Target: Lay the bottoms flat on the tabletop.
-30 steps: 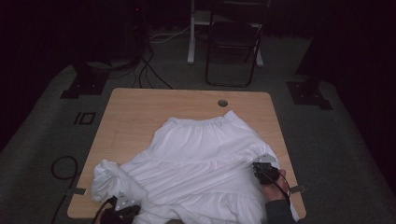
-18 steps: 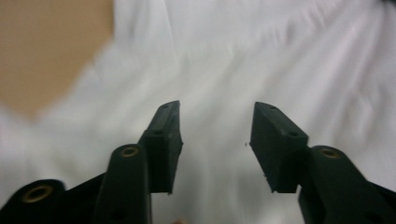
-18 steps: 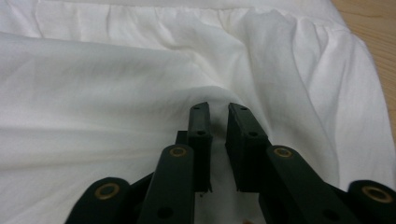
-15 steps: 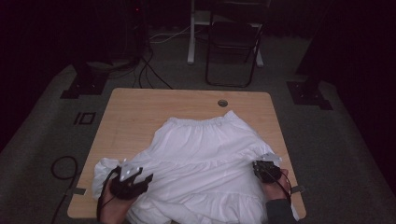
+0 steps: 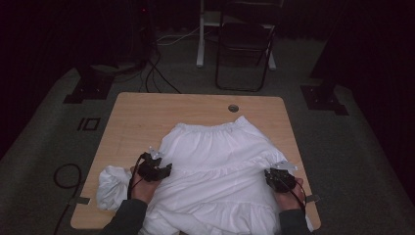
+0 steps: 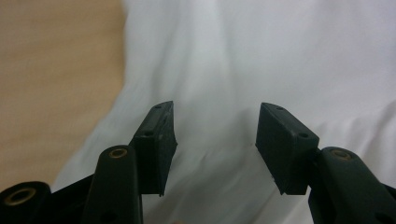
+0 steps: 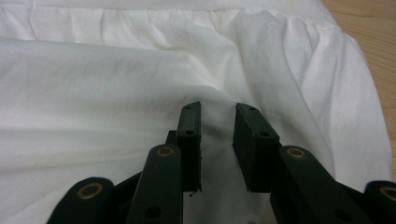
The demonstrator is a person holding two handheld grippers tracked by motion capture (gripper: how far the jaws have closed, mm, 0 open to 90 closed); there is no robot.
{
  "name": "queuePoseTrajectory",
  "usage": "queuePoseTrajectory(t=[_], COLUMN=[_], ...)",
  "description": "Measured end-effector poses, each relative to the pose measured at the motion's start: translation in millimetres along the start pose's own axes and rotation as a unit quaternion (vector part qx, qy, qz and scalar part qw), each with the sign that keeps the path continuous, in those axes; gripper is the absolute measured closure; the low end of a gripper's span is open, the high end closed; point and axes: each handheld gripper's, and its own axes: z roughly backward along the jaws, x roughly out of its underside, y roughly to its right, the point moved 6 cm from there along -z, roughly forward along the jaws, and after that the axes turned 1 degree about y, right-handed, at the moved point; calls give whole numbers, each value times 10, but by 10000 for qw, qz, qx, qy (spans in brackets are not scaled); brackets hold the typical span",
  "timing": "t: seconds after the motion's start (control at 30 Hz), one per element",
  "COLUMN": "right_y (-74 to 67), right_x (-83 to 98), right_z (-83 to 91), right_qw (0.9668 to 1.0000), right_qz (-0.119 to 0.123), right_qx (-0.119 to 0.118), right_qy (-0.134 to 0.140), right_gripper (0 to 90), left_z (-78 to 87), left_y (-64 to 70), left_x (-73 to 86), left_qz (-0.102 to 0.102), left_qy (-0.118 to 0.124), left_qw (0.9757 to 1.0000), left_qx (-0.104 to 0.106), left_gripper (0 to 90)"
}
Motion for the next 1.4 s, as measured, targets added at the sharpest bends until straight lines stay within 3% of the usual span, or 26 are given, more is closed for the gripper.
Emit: queuePoseTrajectory(t=[0.17, 0.33, 0.5, 0.53, 0.57, 0.6, 0.63, 0.7, 0.73, 0.77, 0.8, 0.83, 0.9, 0.97, 1.07, 1.13, 1.17, 1.2, 1.23, 1.27, 1.3, 1.4], right_y=[-5, -10, -7, -5, 1, 1, 4, 4, 4, 4, 4, 4, 4, 4, 10, 14, 18, 18, 20, 20, 21, 21], right_x=[2, 5, 11, 12, 13, 13, 13, 12, 12, 11, 11, 11, 11, 12, 13, 15, 16, 16, 16, 16, 15, 15], right_z=[1, 5, 12, 12, 13, 13, 13, 14, 14, 13, 13, 13, 13, 13, 12, 12, 12, 12, 11, 11, 11, 11], right_qw=[10000, 10000, 10000, 10000, 10000, 10000, 10000, 10000, 10000, 10000, 10000, 10000, 10000, 10000, 9999, 9999, 9999, 9999, 9999, 9999, 9999, 9999], right_qz=[25, 11, -11, -13, -23, -23, -27, -24, -24, -22, -22, -19, -18, -31, -63, -78, -92, -92, -95, -95, -96, -105], right_qx=[36, 14, -29, -39, -60, -60, -62, -67, -67, -65, -65, -64, -62, -64, -82, -95, -106, -106, -116, -116, -119, -119], right_qy=[5, 4, 8, 5, 6, 6, 3, -6, -6, -8, -8, -10, -8, -12, 2, 0, -1, -1, -3, -3, -6, -6], right_gripper=[720, 707, 681, 675, 666, 666, 665, 664, 664, 664, 664, 663, 662, 660, 652, 650, 646, 646, 645, 645, 645, 644], left_z=[106, 196, 352, 393, 481, 481, 522, 666, 666, 781, 781, 875, 905, 929, 862, 810, 799, 807, 840, 889, 989, 1087], left_y=[-148, -123, -69, -72, -97, -97, -119, -265, -265, -420, -420, -583, -651, -776, -930, -977, -981, -977, -966, -955, -924, -863], left_x=[225, 338, 473, 500, 547, 547, 571, 604, 604, 562, 562, 492, 464, 441, 544, 680, 756, 829, 884, 933, 1033, 1148], left_qz=[424, 424, 299, 243, 117, 117, 35, -49, -49, 81, 81, 247, 307, 349, 534, 742, 829, 833, 818, 833, 807, 824], left_qy=[148, 200, -5, -86, -230, -230, -269, -238, -238, -104, -104, 6, -24, -120, -398, -570, -651, -713, -666, -659, -682, -688], left_qw=[9989, 9987, 9990, 9990, 9987, 9987, 9983, 9966, 9966, 9953, 9953, 9939, 9934, 9926, 9912, 9908, 9908, 9912, 9923, 9927, 9932, 9935], left_qx=[-124, -211, -323, -352, -435, -435, -511, -790, -790, -955, -955, -1078, -1105, -1158, -1143, -976, -848, -742, -649, -571, -496, -368], left_gripper=[479, 476, 481, 504, 660, 735, 735, 887, 890, 877, 822, 699, 574, 527, 465, 467, 576, 576, 733, 733, 815, 836])
